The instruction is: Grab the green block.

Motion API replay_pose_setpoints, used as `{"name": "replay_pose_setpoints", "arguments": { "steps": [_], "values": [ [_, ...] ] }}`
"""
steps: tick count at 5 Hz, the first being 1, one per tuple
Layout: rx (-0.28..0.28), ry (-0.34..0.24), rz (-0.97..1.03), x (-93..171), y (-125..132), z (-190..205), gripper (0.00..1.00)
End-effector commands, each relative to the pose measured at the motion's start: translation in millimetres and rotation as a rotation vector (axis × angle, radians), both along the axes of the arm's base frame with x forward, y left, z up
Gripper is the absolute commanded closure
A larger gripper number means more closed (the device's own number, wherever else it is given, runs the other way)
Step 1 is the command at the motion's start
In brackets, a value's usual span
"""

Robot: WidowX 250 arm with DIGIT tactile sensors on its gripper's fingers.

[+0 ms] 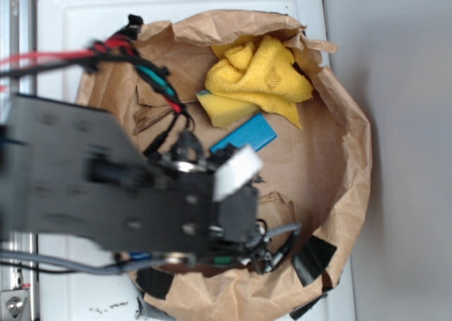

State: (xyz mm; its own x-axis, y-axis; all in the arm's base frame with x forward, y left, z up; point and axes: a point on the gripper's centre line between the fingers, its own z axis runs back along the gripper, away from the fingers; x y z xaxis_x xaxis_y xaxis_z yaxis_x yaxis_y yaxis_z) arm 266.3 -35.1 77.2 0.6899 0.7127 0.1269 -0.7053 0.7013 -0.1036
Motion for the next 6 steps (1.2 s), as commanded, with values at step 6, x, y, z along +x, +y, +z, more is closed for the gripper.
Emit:
{"name": "replay_pose_setpoints", "arguments": {
  "steps": [6],
  "values": [
    [-0.011, 0.039, -0.072, 40, -32, -22, 0.00]
  ]
}}
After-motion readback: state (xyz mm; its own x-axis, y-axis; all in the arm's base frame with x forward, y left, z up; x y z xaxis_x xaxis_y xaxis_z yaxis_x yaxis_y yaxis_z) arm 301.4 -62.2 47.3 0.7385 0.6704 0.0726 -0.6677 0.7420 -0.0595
